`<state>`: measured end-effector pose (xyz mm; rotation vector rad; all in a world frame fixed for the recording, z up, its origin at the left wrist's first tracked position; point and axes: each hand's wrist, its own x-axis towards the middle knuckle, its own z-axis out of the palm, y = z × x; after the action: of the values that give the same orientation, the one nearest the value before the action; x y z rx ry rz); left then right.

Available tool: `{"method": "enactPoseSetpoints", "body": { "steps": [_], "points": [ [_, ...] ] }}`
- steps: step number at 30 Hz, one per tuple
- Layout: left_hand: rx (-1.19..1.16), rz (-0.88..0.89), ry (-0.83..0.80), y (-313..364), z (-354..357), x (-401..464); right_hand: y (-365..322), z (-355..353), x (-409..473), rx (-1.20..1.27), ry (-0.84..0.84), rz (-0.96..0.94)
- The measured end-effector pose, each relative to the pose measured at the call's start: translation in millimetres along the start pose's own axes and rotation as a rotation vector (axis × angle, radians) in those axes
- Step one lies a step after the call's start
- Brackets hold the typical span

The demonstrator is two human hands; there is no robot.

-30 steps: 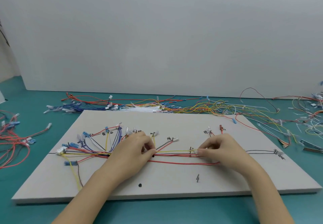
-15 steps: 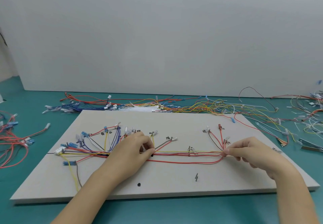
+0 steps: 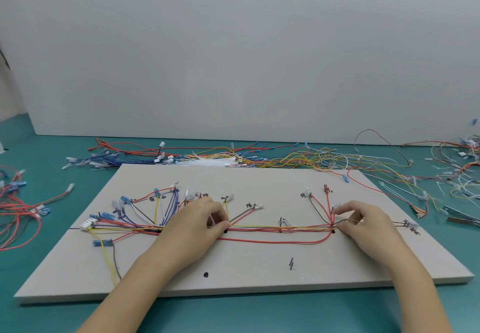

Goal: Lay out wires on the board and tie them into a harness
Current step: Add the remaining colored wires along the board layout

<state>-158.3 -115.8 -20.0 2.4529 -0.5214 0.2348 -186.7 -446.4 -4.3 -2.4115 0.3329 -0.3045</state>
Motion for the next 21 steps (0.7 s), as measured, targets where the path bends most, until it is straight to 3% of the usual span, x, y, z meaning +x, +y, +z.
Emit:
{"method": "enactPoseSetpoints", "body": {
  "steps": [10, 15, 21],
  "points": [
    [0.000, -0.011, 0.002, 0, 0, -1, -5, 15, -13, -0.038, 0.139, -0.177],
    [-0.005, -0.012, 0.008, 0, 0, -1, -2, 10, -16, 0.025, 0.165, -0.058],
    [0.001, -0.013, 0.014, 0, 0, -1, 7, -1, -16, 0.276, 0.193, 0.041]
  ]
}}
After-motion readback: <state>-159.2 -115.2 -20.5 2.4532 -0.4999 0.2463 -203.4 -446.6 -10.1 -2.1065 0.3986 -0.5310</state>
